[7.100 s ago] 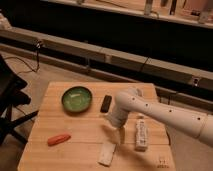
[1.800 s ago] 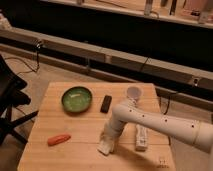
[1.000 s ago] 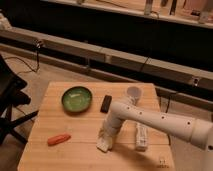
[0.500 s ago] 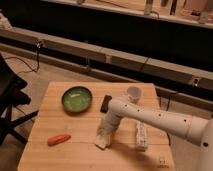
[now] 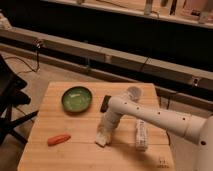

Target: Wipe the white sponge on the table

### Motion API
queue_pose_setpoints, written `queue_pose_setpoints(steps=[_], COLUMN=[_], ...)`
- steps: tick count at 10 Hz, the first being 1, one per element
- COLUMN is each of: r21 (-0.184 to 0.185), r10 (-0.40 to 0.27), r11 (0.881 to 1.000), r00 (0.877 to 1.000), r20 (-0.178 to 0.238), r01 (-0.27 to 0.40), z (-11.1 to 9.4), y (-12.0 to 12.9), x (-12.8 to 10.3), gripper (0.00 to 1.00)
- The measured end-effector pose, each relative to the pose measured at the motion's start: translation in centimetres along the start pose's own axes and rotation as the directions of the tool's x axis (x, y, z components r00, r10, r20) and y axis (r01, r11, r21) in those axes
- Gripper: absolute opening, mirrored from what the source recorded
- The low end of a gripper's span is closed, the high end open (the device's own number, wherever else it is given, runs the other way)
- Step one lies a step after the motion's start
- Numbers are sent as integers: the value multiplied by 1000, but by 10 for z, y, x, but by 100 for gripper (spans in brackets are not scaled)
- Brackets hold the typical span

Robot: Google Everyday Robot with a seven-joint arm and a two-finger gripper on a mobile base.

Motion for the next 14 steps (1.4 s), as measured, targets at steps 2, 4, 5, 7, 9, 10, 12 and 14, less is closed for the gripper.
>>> queue_pose_setpoints(steps=[2, 4, 5, 7, 9, 10, 12, 14], r21=[1, 13, 18, 24, 27, 29, 30, 27], r10=[1, 14, 25, 37, 42, 46, 61, 67], r11=[1000, 1000, 1000, 999, 999, 999, 998, 997], r00=[1000, 1000, 1000, 999, 999, 999, 998, 998], r20=[-2, -4, -1, 0, 1, 0, -1, 0], r01=[-1, -14, -25, -37, -42, -46, -61, -67], z=[0, -4, -6, -10, -11, -13, -21, -22], y=[-3, -5, -8, -14, -16, -16, -19, -18], x=[1, 6, 10, 18, 20, 22, 35, 35], gripper=[6, 6, 6, 6, 6, 6, 6, 6])
